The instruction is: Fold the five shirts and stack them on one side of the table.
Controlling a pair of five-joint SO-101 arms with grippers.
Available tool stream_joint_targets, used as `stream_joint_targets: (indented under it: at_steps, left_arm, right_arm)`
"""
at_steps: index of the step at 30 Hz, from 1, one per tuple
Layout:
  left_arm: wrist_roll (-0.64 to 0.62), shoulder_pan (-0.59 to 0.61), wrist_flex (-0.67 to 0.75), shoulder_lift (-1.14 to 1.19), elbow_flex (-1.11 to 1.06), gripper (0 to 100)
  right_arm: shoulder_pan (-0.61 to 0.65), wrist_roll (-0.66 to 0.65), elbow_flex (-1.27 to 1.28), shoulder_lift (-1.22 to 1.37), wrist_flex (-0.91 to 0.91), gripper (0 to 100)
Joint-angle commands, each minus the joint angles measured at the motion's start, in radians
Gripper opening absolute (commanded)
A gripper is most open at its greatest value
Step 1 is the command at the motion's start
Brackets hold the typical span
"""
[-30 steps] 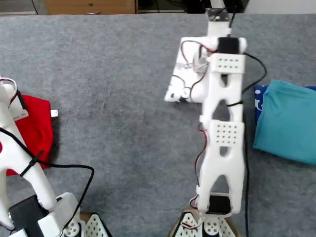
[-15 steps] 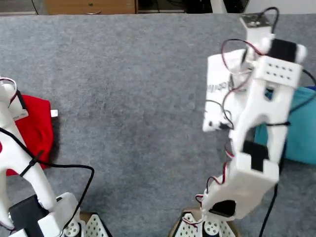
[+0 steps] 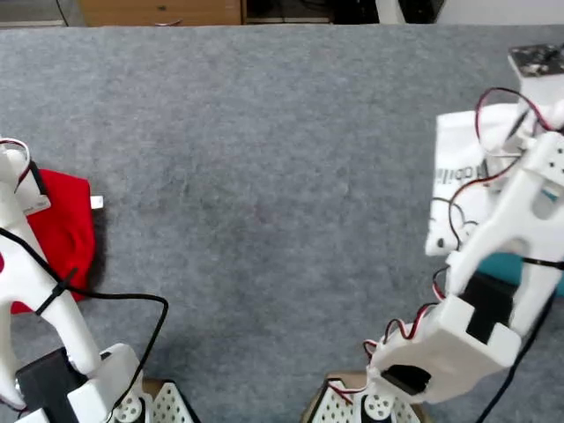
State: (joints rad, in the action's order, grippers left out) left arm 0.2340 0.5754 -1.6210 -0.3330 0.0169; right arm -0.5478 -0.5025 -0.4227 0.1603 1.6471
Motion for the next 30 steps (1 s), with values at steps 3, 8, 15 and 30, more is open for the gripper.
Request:
stream_joint_targets:
  at_steps: [3, 8, 15, 30]
  left_arm:
    - [0.005, -0.012, 0.014, -0.027, 0.043, 2]
    - [0.005, -0.012, 0.014, -0.027, 0.043, 2]
    - [0.005, -0.012, 0.014, -0.027, 0.043, 2]
    - [0.005, -0.012, 0.008, -0.027, 0.043, 2]
  right_arm:
    - [-0.074, -0.064, 0.162, -0.058, -0.218, 0.1]
    - [-0.114, -0.1, 0.303, -0.058, -0.367, 0.1]
    - [-0.156, -0.107, 0.344, -0.062, -0.43, 0.1]
    - [-0.232, -0.163, 0.306, 0.021, -0.52, 0.1]
